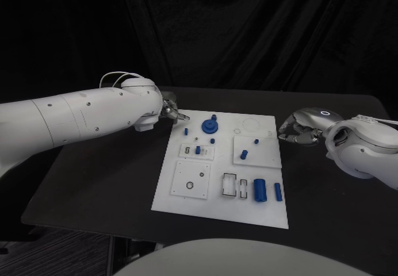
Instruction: Assemble the parts on the task board
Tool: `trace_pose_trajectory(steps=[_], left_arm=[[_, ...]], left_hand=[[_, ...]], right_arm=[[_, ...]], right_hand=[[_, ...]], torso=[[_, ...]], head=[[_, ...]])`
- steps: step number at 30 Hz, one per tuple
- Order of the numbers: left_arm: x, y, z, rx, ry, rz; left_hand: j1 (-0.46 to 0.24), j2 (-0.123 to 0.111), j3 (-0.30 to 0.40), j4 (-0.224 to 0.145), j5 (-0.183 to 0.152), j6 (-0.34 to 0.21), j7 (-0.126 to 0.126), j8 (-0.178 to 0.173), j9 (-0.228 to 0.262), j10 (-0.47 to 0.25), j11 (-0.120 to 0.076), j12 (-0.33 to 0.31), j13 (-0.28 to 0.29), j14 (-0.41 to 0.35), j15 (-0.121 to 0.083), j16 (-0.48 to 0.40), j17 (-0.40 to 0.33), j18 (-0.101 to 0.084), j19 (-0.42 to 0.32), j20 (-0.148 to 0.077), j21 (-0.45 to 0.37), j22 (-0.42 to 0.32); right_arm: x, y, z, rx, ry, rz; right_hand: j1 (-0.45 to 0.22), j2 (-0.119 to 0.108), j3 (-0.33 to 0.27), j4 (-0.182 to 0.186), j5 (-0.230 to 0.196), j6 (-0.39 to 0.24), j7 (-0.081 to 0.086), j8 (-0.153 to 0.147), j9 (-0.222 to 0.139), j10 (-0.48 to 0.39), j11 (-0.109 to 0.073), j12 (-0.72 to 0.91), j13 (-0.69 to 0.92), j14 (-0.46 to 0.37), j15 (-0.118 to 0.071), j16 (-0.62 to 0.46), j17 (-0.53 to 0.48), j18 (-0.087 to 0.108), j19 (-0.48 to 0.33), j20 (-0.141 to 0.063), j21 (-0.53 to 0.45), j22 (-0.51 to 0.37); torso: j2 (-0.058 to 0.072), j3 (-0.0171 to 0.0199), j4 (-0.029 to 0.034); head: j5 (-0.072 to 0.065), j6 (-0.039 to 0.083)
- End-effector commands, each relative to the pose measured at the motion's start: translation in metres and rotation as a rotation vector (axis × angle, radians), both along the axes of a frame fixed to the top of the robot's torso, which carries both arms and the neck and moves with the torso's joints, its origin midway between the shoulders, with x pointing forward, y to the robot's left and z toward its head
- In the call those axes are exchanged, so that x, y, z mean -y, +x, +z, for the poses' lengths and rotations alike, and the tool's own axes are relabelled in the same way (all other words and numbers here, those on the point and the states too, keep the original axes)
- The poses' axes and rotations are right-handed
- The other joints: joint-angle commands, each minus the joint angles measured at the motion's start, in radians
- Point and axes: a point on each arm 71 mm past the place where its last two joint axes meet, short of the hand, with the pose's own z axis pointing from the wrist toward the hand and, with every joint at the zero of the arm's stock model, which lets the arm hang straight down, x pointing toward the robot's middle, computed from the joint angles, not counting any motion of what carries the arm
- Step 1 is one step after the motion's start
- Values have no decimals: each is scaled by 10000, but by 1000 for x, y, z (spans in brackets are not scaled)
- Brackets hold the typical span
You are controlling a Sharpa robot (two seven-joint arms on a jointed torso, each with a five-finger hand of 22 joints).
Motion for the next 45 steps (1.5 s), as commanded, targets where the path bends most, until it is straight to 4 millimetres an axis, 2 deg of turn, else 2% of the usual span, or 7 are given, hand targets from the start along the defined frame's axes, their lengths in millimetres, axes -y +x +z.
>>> trace_pose_trajectory(steps=[1, 9, 14, 35, 39, 42, 45], left_arm=[[4, -2, -3, -166, -74, -206], [8, -5, -6, -256, -132, -348], [8, -6, -8, -311, -129, -384], [13, -10, -16, -517, -108, -486], [15, -11, -17, -560, -112, -545], [17, -11, -18, -585, -117, -587], [18, -12, -18, -588, -134, -611]], left_hand=[[-90, 20, -24, -27, 73, 64, -5, 58, 7, 1061, -59, 35, 2626, 1020, -14, 26, 2632, 70, 613, -15, -14, 2354], [-61, 35, 8, -51, 211, 80, -16, 62, 3, 1061, -67, 35, 2626, 1020, -19, 26, 2632, 78, 595, -19, -49, 2343], [-60, 37, 12, -51, 231, 86, -17, 64, 3, 1061, -68, 35, 2626, 1020, -20, 26, 2632, 82, 587, -19, -66, 2337], [68, 73, 138, -93, 550, 125, -38, 44, -38, 1061, -86, 35, 2626, 1020, -31, 26, 2632, 96, 551, -30, -127, 2318], [95, 73, 173, -95, 660, 144, -44, 32, -58, 1061, -89, 35, 2626, 1020, -35, 26, 2632, 97, 548, -33, -132, 2317], [142, 49, 253, -82, 963, 246, -62, -47, -162, 1061, -104, 35, 2626, 1020, -48, 26, 2632, 100, 541, -45, -144, 2314], [161, 26, 288, -80, 1054, 342, -75, -126, -248, 1061, -115, 35, 2626, 1020, -56, 26, 2632, 99, 542, -52, -142, 2315]], right_arm=[[0, 0, 0, 101, 48, 18], [-1, 0, 0, 106, 51, 34], [-1, 0, 0, 110, 52, 32], [-1, 1, 0, 112, 42, 26], [-2, 1, 0, 114, 43, 32], [-2, 1, 0, 116, 46, 43], [-2, 1, -1, 116, 49, 53]], right_hand=[[-22, -74, 16, 45, 64, 50, 2, -23, -14, 575, 30, 16, 2143, 1006, 2, 22, 2576, 124, 86, -7, -8, 1695], [-22, -74, 16, 45, 64, 50, 2, -23, -14, 575, 30, 16, 2143, 1006, 2, 22, 2576, 124, 86, -7, -8, 1695], [-25, -71, 20, 48, 69, 53, -1, -23, -14, 572, 29, 12, 2139, 1005, 1, 20, 2575, 126, 83, -8, -21, 1692], [-18, -68, 27, 43, 77, 54, -3, -24, -16, 568, 27, 8, 2134, 1005, 0, 19, 2574, 127, 84, -9, -25, 1692], [-18, -68, 27, 43, 77, 54, -3, -24, -16, 568, 27, 8, 2134, 1005, 0, 19, 2574, 127, 84, -9, -25, 1692], [-9, -68, 36, 34, 89, 54, -2, -27, -19, 559, 25, -1, 2125, 1002, -1, 12, 2568, 132, 74, -11, -53, 1684], [-9, -68, 36, 34, 89, 54, -2, -27, -19, 559, 25, -1, 2125, 1002, -1, 12, 2568, 132, 74, -11, -53, 1684]], torso=[[1, -7, 12], [1, -5, 17], [-3, 7, -4], [4, 8, 2], [4, 3, 2], [1, 1, 5], [3, 2, 2]], head=[[-40, -2], [-70, -2], [-57, -2], [-107, -2], [-135, -2], [-154, -2], [-153, -2]])
